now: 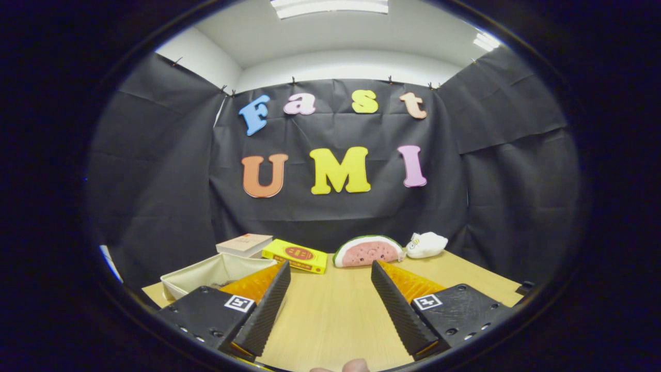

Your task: Open the storage box then place both shoes into the box .Put the left shoe in first, then the right shoe, with the right side of both shoes facing outward in a uniform manner.

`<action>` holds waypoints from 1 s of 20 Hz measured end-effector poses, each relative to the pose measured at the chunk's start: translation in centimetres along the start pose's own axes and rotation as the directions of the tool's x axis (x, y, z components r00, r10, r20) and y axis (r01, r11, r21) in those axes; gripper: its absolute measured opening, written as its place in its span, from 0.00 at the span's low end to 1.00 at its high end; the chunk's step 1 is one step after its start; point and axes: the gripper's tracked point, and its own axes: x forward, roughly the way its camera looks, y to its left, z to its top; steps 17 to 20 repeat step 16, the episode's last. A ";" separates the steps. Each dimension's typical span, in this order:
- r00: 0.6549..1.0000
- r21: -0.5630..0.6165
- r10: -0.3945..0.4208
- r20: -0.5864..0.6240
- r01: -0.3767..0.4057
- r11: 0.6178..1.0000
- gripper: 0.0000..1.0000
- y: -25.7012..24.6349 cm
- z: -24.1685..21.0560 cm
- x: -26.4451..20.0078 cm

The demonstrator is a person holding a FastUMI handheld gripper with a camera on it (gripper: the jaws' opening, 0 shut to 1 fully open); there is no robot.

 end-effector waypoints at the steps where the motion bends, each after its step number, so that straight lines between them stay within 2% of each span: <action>1: 1.000 0.001 0.008 -0.013 -0.008 1.000 0.95 0.5 -0.3 0.1; 3: 0.999 -0.007 0.026 -0.020 -0.026 1.000 0.95 1.4 -0.3 0.1; 5: 1.000 -0.044 0.010 -0.001 -0.010 0.999 0.96 1.1 0.1 0.5; 8: 0.999 -0.021 0.025 -0.045 -0.026 0.999 0.96 1.9 -1.0 0.5; 20: 0.998 -0.039 0.034 -0.051 -0.036 0.999 0.95 2.9 -0.9 1.2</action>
